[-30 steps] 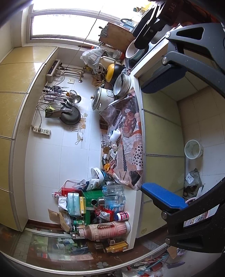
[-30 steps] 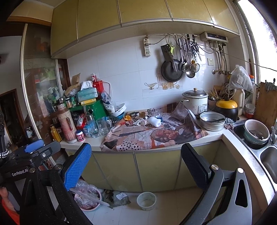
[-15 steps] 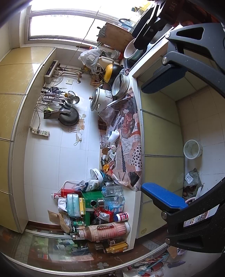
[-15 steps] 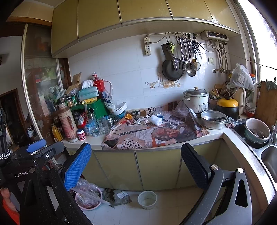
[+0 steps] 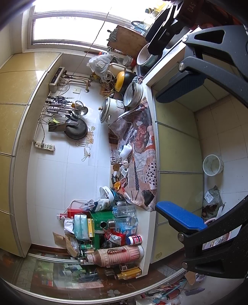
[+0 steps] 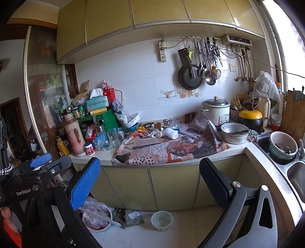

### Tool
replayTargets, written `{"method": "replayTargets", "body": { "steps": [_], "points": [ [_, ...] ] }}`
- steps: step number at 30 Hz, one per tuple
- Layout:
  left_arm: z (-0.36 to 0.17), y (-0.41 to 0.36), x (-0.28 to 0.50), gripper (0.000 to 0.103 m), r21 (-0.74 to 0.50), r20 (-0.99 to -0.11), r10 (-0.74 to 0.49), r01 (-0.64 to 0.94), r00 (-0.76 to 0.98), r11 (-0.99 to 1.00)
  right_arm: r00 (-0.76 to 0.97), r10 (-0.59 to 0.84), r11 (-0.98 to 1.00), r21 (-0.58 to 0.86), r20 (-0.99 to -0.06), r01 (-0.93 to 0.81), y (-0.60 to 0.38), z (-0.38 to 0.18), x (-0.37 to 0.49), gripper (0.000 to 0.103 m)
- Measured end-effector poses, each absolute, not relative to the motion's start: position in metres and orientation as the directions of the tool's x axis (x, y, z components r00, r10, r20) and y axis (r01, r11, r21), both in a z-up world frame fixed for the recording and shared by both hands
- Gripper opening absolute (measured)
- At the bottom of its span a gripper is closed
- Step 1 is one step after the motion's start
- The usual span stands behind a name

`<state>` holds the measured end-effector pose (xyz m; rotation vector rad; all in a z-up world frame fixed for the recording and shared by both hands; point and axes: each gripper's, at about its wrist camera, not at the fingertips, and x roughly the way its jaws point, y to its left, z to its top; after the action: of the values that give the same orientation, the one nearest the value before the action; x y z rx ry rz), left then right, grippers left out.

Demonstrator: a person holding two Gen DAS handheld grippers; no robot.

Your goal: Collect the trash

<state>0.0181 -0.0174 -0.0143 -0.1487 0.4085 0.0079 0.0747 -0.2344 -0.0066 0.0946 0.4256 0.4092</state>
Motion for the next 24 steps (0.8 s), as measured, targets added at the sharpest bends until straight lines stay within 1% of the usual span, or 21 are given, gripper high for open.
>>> {"method": "replayTargets", "body": {
  "steps": [9,15,17,18,24],
  "points": [
    [-0.015,-0.019,0.022,0.103,-0.141,-0.399,-0.020,-0.040,0.917,0.989,0.829,0.406,0.914,0.174,-0.384,-0.367,-0.234,-0.008,0.080,0.103],
    [-0.017,-0.022,0.049,0.103,-0.137,-0.398,0.004,-0.063,0.918,0.989,0.825,0.404,0.915,0.173,-0.395,-0.365,-0.234,-0.009,0.109,0.103],
    [-0.018,-0.024,0.060,0.103,-0.125,-0.398,0.021,-0.078,0.917,0.989,0.824,0.403,0.915,0.170,-0.398,-0.365,-0.237,-0.010,0.118,0.103],
    [-0.010,-0.028,0.086,0.103,-0.119,-0.406,0.031,-0.087,0.914,0.989,0.824,0.404,0.915,0.170,-0.398,-0.367,-0.238,-0.010,0.127,0.103],
    [-0.007,-0.035,0.142,0.103,-0.120,-0.414,0.061,-0.121,0.908,0.985,0.822,0.409,0.912,0.148,-0.397,-0.382,-0.249,-0.009,0.163,0.103]
  ]
}}
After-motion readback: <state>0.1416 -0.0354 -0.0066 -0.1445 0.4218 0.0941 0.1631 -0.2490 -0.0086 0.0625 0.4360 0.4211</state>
